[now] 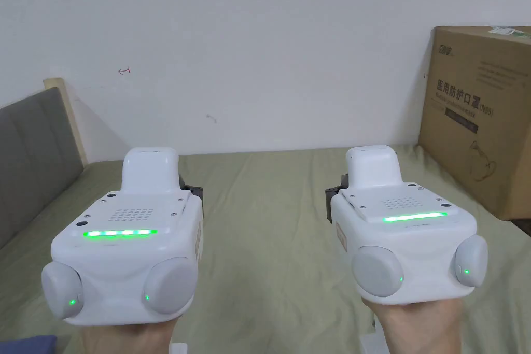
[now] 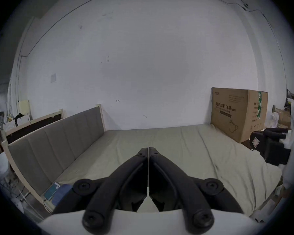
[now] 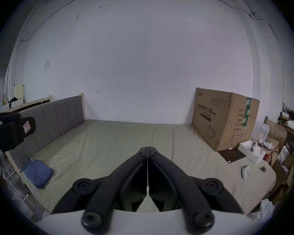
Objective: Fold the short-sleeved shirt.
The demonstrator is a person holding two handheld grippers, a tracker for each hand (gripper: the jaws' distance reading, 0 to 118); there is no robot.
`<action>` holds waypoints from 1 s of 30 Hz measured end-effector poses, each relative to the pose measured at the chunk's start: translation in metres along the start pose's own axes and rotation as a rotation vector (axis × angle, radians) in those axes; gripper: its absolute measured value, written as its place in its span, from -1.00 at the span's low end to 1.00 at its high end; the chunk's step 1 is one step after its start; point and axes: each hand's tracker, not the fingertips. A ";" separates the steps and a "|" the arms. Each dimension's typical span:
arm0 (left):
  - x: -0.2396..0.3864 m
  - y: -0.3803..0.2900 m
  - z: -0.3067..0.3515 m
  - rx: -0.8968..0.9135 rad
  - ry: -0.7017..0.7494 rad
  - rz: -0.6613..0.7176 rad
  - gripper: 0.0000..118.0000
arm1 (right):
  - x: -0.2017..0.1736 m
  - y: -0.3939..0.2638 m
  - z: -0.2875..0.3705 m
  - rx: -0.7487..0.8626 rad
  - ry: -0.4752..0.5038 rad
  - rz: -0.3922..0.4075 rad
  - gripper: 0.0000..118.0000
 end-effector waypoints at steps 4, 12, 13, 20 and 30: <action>-0.002 0.000 0.000 0.010 -0.004 0.011 -0.36 | 0.004 -0.001 0.000 0.007 -0.002 -0.037 -0.21; 0.000 -0.004 -0.007 -0.012 0.004 0.022 0.88 | 0.006 0.002 0.004 0.060 -0.036 -0.039 0.91; 0.000 -0.004 -0.007 -0.018 0.000 0.025 0.88 | 0.006 0.002 0.004 0.066 -0.043 -0.039 0.91; -0.006 -0.005 -0.002 0.012 -0.069 0.095 0.88 | 0.010 0.002 0.006 0.087 -0.052 -0.048 0.91; 0.003 -0.007 -0.003 -0.024 -0.049 0.047 0.87 | 0.012 -0.004 0.004 0.068 -0.052 -0.047 0.91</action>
